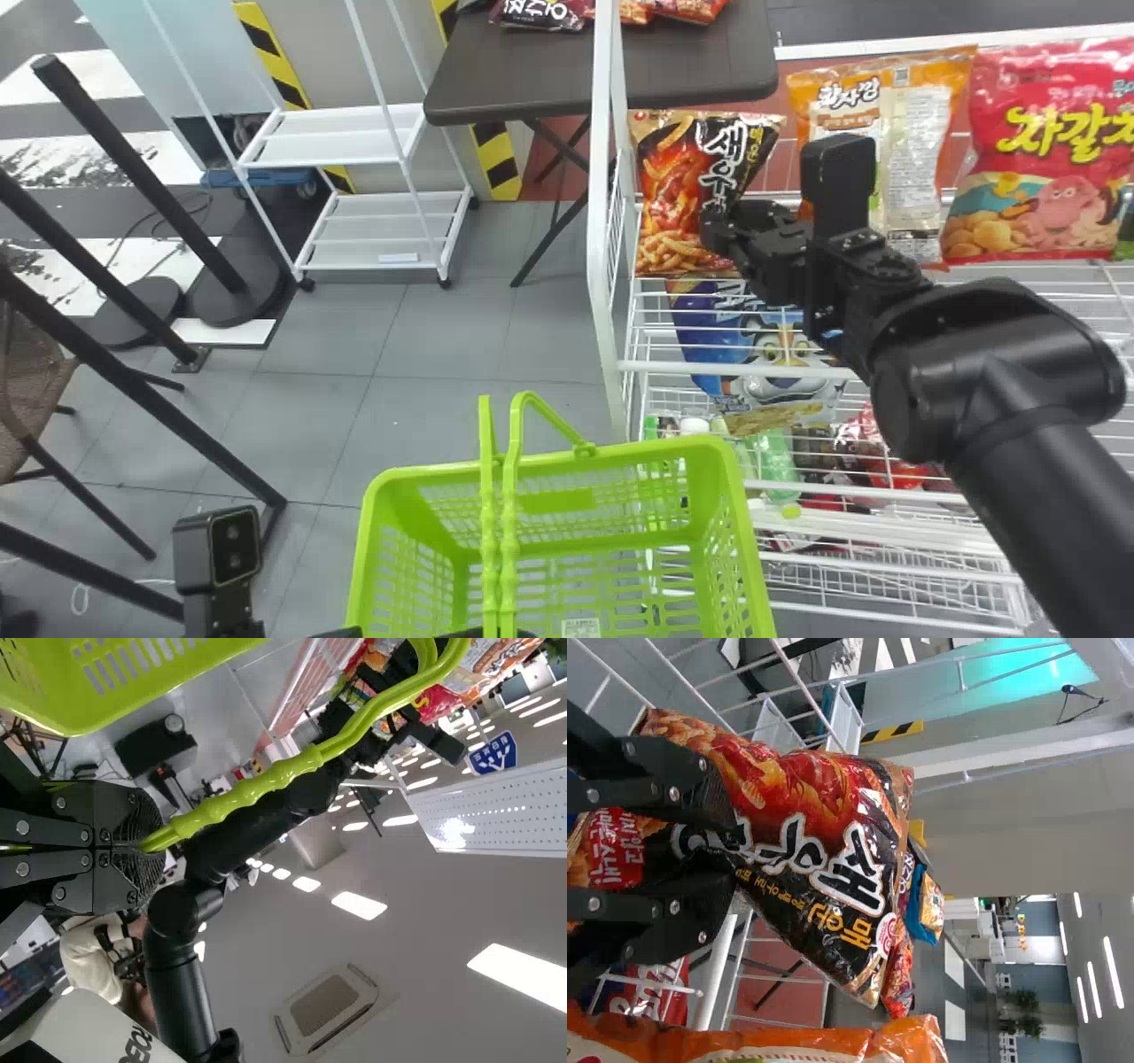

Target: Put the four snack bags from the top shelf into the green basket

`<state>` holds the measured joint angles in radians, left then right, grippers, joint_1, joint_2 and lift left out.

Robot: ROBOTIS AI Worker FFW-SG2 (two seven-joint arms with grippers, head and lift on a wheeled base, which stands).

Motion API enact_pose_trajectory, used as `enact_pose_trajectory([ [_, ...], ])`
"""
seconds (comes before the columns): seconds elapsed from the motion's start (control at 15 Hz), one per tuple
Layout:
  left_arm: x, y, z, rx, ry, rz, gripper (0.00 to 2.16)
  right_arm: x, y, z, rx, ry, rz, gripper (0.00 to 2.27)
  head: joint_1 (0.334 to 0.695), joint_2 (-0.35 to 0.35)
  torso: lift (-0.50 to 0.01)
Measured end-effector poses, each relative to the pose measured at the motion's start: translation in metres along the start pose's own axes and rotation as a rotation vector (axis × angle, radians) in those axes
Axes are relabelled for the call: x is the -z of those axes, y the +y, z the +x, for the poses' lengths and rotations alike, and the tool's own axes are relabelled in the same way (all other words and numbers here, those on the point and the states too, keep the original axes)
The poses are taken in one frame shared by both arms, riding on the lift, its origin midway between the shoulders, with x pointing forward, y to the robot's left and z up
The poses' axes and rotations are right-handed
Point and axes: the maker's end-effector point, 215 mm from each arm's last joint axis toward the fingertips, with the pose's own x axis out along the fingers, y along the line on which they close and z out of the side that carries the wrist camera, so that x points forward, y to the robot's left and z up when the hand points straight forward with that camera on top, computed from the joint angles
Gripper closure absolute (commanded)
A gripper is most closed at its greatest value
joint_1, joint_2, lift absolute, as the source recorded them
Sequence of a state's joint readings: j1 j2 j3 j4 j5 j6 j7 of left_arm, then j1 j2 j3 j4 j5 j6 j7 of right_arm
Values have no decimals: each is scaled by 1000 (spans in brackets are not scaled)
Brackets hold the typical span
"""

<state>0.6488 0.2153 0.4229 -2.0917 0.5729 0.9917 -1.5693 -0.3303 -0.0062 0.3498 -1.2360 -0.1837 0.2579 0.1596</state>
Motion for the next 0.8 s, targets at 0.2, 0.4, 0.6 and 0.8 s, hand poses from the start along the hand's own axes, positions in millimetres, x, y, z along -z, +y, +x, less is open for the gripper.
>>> enact_pose_trajectory([
  [0.2, -8, 1, -5, -3, -12, 11, 2148, -19, 10, -30, 20, -47, 6, 2250, 695, 240, -4],
  [0.4, -16, 1, -5, -2, -10, 30, 2148, -26, -8, -79, 86, -62, 33, 2250, 695, 205, -4],
  [0.6, -28, 6, -3, 2, -5, 52, 2148, -14, -24, -148, 144, -45, 108, 2250, 695, 143, -4],
  [0.8, -35, 13, 5, 12, 7, 60, 2148, 2, 2, -218, 121, -3, 195, 2250, 695, 128, -4],
])
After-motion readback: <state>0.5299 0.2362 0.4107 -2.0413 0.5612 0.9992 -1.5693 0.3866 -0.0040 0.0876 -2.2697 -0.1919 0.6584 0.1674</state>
